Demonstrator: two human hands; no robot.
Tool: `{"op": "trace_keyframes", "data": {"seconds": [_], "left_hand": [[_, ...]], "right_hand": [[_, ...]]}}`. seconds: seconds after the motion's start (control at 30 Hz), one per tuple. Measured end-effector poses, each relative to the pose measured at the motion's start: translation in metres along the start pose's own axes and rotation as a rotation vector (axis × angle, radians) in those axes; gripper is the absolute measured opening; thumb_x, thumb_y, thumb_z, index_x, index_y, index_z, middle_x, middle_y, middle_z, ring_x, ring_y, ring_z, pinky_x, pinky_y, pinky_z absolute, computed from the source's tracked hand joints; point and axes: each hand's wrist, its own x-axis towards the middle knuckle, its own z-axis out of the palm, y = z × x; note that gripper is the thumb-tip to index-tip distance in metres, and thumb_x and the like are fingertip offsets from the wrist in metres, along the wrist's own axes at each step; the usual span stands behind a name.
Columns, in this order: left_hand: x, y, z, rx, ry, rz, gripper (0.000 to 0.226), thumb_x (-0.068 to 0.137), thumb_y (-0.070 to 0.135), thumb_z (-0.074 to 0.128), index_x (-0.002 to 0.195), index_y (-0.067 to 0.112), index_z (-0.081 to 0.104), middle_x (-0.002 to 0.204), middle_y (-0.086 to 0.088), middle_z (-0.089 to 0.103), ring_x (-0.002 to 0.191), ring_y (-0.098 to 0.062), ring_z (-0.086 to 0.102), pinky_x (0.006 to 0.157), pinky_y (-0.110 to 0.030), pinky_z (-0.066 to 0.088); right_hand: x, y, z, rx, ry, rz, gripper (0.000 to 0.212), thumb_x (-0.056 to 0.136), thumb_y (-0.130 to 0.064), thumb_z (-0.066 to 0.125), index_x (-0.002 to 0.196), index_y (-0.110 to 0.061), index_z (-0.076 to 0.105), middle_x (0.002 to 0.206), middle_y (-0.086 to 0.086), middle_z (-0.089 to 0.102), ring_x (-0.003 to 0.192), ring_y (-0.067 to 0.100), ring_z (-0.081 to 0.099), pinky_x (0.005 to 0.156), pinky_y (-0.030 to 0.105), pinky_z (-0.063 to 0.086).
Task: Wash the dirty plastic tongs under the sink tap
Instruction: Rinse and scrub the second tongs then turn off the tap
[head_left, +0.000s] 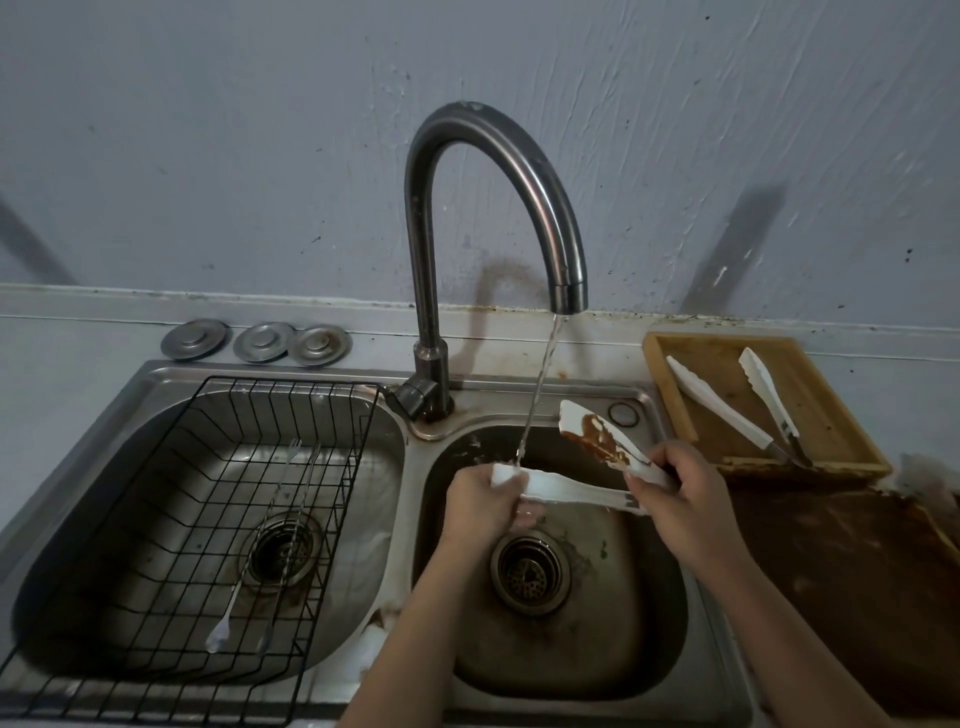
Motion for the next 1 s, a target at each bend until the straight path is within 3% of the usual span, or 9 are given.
{"op": "trace_keyframes", "data": {"seconds": [0.13, 0.3, 0.4, 0.53, 0.6, 0.7, 0.87, 1.0], "left_hand": [[0.001, 0.0, -0.001, 0.176, -0.089, -0.049, 0.027, 0.094, 0.024, 0.053, 0.104, 0.001, 0.062, 0.064, -0.008, 0.065, 0.051, -0.013, 0.062, 0.048, -0.021, 0.051], [0.002, 0.001, -0.004, 0.03, -0.106, -0.07, 0.023, 0.092, 0.017, 0.056, 0.106, 0.001, 0.063, 0.079, -0.007, 0.069, 0.061, -0.011, 0.067, 0.052, -0.021, 0.049], [0.0, 0.004, -0.009, 0.021, -0.029, 0.045, 0.009, 0.09, 0.009, 0.059, 0.093, 0.008, 0.068, 0.073, 0.0, 0.07, 0.058, -0.003, 0.067, 0.048, -0.013, 0.048], [-0.001, 0.008, -0.019, 0.021, 0.034, 0.251, 0.021, 0.086, 0.0, 0.061, 0.078, 0.017, 0.071, 0.068, 0.003, 0.07, 0.063, -0.009, 0.063, 0.055, -0.016, 0.052], [-0.003, 0.012, -0.023, 0.018, 0.038, 0.32, 0.021, 0.085, -0.004, 0.061, 0.079, 0.013, 0.071, 0.071, 0.006, 0.07, 0.061, -0.001, 0.065, 0.055, -0.013, 0.051], [-0.004, 0.015, -0.023, 0.022, 0.046, 0.378, 0.022, 0.082, -0.004, 0.064, 0.077, 0.015, 0.073, 0.076, 0.008, 0.071, 0.063, 0.003, 0.065, 0.056, -0.013, 0.052], [0.0, 0.013, -0.021, 0.058, 0.074, 0.43, 0.017, 0.081, 0.0, 0.067, 0.081, 0.016, 0.074, 0.086, 0.008, 0.073, 0.077, -0.001, 0.068, 0.065, -0.015, 0.055], [0.007, 0.006, -0.017, 0.044, 0.129, 0.397, 0.016, 0.079, 0.005, 0.072, 0.078, 0.021, 0.069, 0.079, 0.001, 0.072, 0.068, -0.006, 0.066, 0.055, -0.016, 0.053]], "right_hand": [[-0.001, 0.004, -0.006, -0.011, -0.009, 0.048, 0.015, 0.08, -0.012, 0.065, 0.076, -0.022, 0.054, 0.081, 0.002, 0.059, 0.076, 0.018, 0.058, 0.066, 0.042, 0.051], [-0.005, 0.003, -0.006, -0.018, -0.05, -0.001, 0.019, 0.076, -0.008, 0.067, 0.072, -0.019, 0.053, 0.075, 0.005, 0.057, 0.07, 0.018, 0.056, 0.063, 0.038, 0.047], [-0.008, 0.0, -0.002, -0.037, -0.11, -0.081, 0.021, 0.07, 0.004, 0.069, 0.066, -0.007, 0.051, 0.066, 0.008, 0.051, 0.062, 0.016, 0.048, 0.058, 0.02, 0.039], [-0.01, 0.001, 0.004, -0.1, -0.184, -0.212, 0.036, 0.061, -0.002, 0.065, 0.056, -0.026, 0.039, 0.066, 0.001, 0.047, 0.06, 0.016, 0.044, 0.053, 0.027, 0.038], [-0.01, 0.0, 0.006, -0.11, -0.194, -0.249, 0.028, 0.058, -0.012, 0.06, 0.054, -0.028, 0.037, 0.06, -0.003, 0.045, 0.059, 0.016, 0.044, 0.051, 0.026, 0.037], [-0.009, -0.001, 0.006, -0.117, -0.209, -0.266, 0.031, 0.058, 0.0, 0.065, 0.054, -0.018, 0.041, 0.061, -0.001, 0.046, 0.058, 0.02, 0.044, 0.049, 0.035, 0.04], [-0.009, -0.001, 0.002, -0.191, -0.226, -0.246, 0.04, 0.062, 0.009, 0.066, 0.055, -0.021, 0.04, 0.06, -0.005, 0.045, 0.064, 0.019, 0.047, 0.051, 0.02, 0.037], [-0.011, 0.002, 0.0, -0.107, -0.212, -0.178, 0.036, 0.065, 0.009, 0.067, 0.056, -0.018, 0.044, 0.059, -0.001, 0.048, 0.061, 0.019, 0.048, 0.052, 0.022, 0.04]]}}
